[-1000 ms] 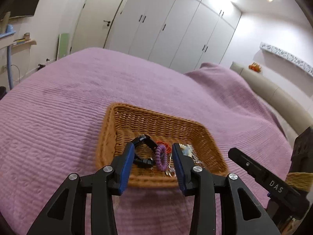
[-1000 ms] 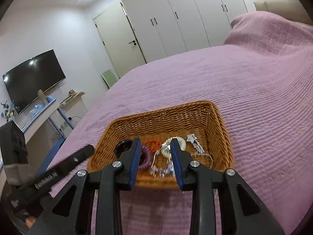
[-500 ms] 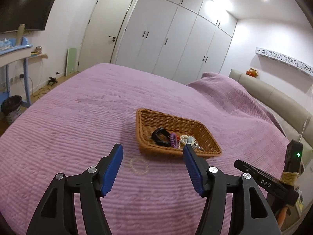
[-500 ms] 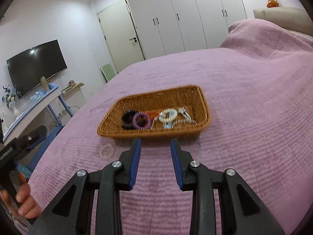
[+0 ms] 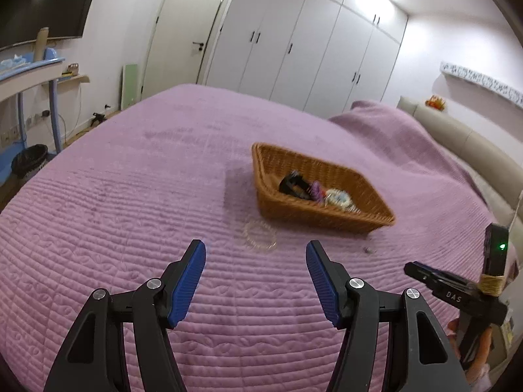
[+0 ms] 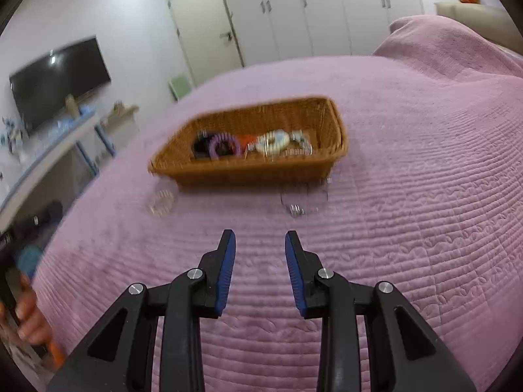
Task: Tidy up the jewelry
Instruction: 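Move both tools back toward the last clear bracelet and silver chain, then grasp the clear bead bracelet with the left tool while the right tool grasps the silver heart chain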
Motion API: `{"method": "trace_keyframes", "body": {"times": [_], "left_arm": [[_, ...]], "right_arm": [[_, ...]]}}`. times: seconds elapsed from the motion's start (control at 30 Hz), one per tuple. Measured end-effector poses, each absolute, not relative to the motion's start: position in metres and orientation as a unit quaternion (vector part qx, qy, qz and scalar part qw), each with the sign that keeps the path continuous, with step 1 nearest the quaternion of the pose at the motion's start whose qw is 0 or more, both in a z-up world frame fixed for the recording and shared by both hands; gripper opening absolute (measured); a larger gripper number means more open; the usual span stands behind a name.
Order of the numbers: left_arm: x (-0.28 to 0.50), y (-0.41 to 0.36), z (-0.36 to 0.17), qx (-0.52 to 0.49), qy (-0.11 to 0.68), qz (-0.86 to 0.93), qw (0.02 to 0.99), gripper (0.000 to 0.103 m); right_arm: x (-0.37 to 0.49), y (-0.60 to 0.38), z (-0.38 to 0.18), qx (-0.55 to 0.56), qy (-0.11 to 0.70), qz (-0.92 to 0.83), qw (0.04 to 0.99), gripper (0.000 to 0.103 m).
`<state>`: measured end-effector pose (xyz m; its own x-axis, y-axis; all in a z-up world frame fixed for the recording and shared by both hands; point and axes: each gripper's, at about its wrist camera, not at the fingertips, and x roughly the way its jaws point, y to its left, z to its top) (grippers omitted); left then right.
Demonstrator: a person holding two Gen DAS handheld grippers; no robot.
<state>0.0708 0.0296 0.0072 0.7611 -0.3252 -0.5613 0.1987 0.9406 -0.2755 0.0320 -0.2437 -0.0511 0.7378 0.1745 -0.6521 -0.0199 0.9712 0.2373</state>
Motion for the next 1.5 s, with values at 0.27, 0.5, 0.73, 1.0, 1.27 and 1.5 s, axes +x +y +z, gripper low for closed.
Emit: {"method": "trace_keyframes", "body": {"times": [0.27, 0.5, 0.73, 1.0, 1.27, 1.5], "left_arm": [[0.117, 0.011, -0.02, -0.074, 0.363, -0.128, 0.92, 0.065], [0.174, 0.009, -0.041, -0.109, 0.416, -0.123, 0.894, 0.065], [0.201, -0.004, -0.059, -0.102, 0.434, -0.114, 0.888, 0.065], [0.208, -0.008, -0.065, -0.095, 0.441, -0.116, 0.885, 0.065], [0.209, -0.023, -0.066, -0.059, 0.435, -0.102, 0.893, 0.065], [0.208, -0.02, -0.067, -0.065, 0.433, -0.106, 0.893, 0.065]], "right_arm": [[0.066, -0.268, -0.068, 0.144, 0.377, 0.029, 0.915, 0.034], [0.099, -0.264, -0.068, 0.128, 0.383, 0.041, 0.914, 0.034], [0.114, -0.276, -0.08, 0.153, 0.391, 0.023, 0.907, 0.034], [0.129, -0.258, -0.082, 0.097, 0.398, 0.076, 0.909, 0.034], [0.147, -0.248, -0.101, 0.065, 0.441, 0.081, 0.892, 0.034], [0.138, -0.237, -0.102, 0.045, 0.446, 0.076, 0.891, 0.013]]}}
